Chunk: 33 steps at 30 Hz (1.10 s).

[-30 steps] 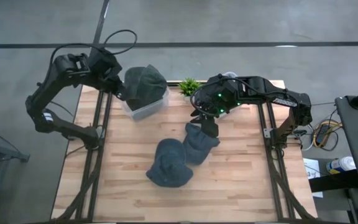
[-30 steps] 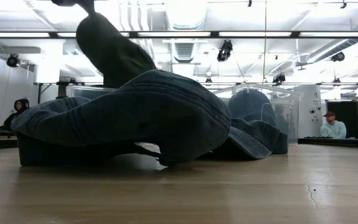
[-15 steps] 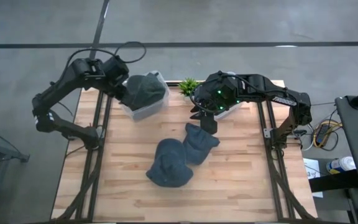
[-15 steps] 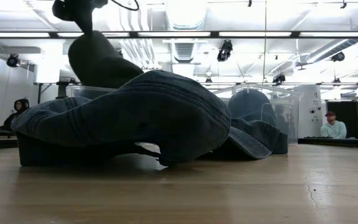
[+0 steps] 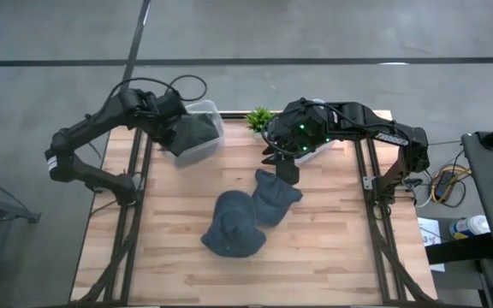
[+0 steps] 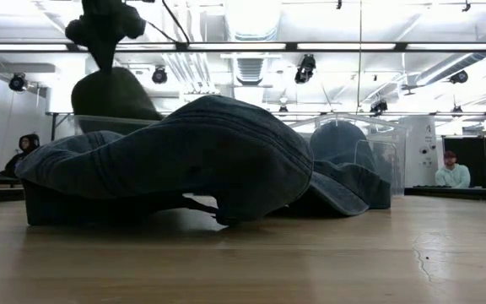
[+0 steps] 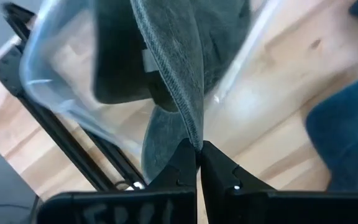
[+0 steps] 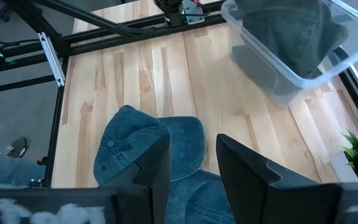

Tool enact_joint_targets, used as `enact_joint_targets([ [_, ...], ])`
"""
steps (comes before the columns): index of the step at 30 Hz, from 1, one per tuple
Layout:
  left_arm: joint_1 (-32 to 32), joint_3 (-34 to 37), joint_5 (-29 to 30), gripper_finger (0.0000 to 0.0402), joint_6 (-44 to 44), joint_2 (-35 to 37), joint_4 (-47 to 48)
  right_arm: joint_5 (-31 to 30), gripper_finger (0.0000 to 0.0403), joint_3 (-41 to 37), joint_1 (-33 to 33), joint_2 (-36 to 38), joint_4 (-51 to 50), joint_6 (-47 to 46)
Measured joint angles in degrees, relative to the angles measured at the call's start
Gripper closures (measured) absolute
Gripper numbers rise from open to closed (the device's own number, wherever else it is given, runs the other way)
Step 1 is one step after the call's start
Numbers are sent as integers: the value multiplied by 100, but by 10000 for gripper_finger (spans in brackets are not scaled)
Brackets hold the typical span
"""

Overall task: Pick & Place hat
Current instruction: Put the black cap into the left transparent bin

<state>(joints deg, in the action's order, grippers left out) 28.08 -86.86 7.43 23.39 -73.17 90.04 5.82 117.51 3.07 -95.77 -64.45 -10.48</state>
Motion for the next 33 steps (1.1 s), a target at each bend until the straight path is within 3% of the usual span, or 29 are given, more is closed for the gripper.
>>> enact_joint_targets([
  [12,7,645,-89,401,-270,0,-66,7,280,0,-2,-2,83,0],
  [33,7,753,-89,401,-371,-208,-407,13,280,0,-4,-2,83,-48],
])
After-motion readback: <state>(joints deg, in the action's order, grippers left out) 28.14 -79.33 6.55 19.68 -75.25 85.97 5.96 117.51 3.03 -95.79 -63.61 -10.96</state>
